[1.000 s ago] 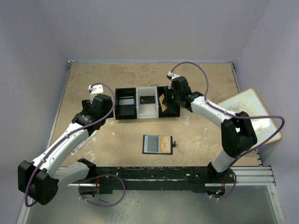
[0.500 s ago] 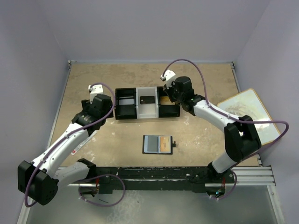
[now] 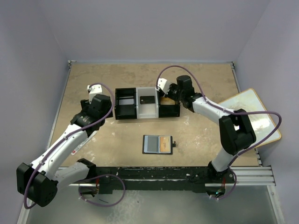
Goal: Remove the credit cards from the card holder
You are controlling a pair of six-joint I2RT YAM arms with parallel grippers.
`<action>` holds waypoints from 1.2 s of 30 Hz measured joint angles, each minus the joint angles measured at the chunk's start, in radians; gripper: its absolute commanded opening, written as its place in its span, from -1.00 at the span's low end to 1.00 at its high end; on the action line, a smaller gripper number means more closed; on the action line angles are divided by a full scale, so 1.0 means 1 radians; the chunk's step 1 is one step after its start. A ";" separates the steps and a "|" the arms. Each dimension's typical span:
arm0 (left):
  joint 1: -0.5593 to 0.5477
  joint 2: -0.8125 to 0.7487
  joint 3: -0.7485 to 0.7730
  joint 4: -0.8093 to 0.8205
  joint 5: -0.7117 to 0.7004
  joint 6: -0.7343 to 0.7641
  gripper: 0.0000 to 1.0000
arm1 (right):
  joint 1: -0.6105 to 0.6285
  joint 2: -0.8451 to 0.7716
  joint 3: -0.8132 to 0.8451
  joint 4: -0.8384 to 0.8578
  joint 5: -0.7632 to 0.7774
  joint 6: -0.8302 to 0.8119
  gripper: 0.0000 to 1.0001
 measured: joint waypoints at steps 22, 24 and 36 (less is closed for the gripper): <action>0.000 -0.009 0.000 0.000 0.000 0.000 0.57 | -0.009 0.196 0.064 -0.047 -0.053 -0.186 -1.00; 0.000 -0.009 0.000 0.000 0.000 0.000 0.57 | -0.009 0.211 0.076 -0.045 -0.053 -0.194 -0.98; 0.000 -0.009 0.000 0.000 0.000 0.000 0.57 | -0.010 0.225 0.076 -0.005 -0.050 -0.238 -0.47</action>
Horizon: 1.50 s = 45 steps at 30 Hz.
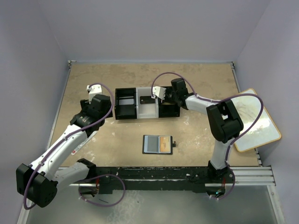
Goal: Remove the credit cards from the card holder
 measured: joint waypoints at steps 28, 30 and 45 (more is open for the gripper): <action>0.000 0.012 0.000 0.000 0.011 0.002 0.57 | 0.000 -0.278 -0.064 0.023 0.018 0.303 -0.12; 0.000 0.012 0.000 0.000 0.023 0.003 0.57 | 0.000 -0.367 -0.128 0.083 0.041 0.479 -0.16; -0.032 0.089 -0.043 0.190 0.560 -0.001 0.50 | 0.039 -0.860 -0.686 0.093 -0.061 1.633 -0.06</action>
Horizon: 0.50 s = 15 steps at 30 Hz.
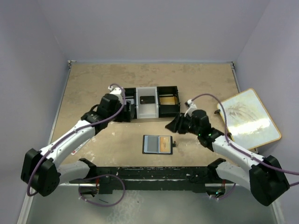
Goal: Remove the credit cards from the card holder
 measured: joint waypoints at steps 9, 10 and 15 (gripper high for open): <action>-0.229 0.317 0.087 0.114 0.083 -0.002 0.41 | 0.379 -0.111 -0.143 -0.047 0.049 0.344 -0.07; -0.238 0.336 0.088 0.122 0.086 -0.002 0.41 | 0.398 -0.115 -0.158 -0.048 0.056 0.369 -0.06; -0.288 0.447 0.135 0.154 0.104 0.000 0.41 | 0.448 -0.093 -0.212 -0.056 0.062 0.441 -0.04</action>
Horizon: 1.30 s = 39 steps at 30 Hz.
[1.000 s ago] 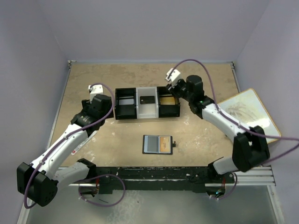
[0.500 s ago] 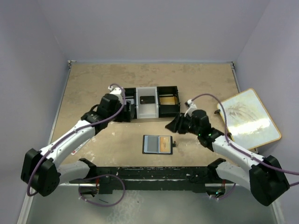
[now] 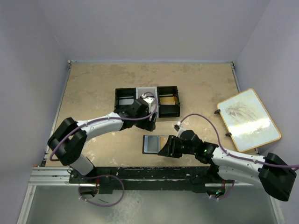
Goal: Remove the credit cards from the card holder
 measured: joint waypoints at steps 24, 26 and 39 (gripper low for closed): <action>-0.080 -0.009 -0.162 0.071 0.069 -0.010 0.09 | -0.223 0.198 -0.066 0.211 0.077 0.169 -0.05; -0.089 -0.034 -0.181 0.061 0.071 -0.022 0.07 | -0.240 0.250 -0.026 0.211 0.074 0.136 -0.05; -0.246 -0.100 -0.264 0.100 0.073 -0.172 0.05 | -0.264 0.571 0.301 0.142 0.023 -0.217 -0.07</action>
